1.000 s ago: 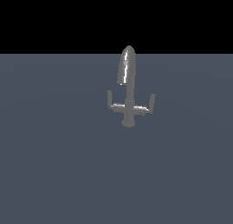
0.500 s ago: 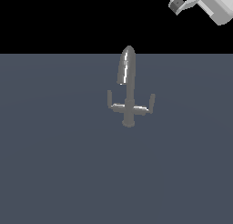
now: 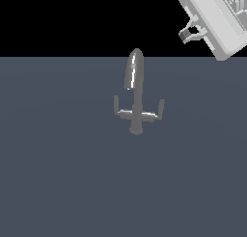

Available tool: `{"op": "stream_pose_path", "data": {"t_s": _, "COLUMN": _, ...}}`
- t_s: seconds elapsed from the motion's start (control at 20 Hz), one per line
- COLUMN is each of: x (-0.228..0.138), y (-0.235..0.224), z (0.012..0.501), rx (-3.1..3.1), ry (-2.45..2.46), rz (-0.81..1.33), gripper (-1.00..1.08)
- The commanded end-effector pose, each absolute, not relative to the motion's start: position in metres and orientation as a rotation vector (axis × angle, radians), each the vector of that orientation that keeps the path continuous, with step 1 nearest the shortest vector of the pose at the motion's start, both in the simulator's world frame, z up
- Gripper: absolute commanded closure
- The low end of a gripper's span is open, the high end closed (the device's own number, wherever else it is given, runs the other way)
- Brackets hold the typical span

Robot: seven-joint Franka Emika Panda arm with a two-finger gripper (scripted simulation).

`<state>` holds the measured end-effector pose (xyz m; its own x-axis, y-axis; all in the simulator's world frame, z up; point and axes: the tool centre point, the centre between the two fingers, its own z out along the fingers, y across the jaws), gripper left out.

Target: Turn on the faucet by rotating a designated handle.

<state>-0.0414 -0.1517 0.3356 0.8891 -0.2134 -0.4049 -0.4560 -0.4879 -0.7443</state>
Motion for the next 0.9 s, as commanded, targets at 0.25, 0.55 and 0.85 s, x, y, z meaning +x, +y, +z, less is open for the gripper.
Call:
{"op": "stream_pose_path", "data": {"t_s": 0.25, "x": -0.018, "y": -0.163, "z": 0.292, "rx": -1.904, "ry": 0.529, "rz": 0.367, "gripper": 1.08}}
{"op": "stream_pose_path", "data": {"t_s": 0.55, "x": 0.000, "y": -0.167, "z": 0.252, "rx": -1.740, "ry": 0.567, "rz": 0.407, "gripper": 1.08}}
{"op": "stream_pose_path", "data": {"t_s": 0.85, "x": 0.017, "y": -0.166, "z": 0.209, "rx": -1.564, "ry": 0.604, "rz": 0.447, "gripper": 1.08}}
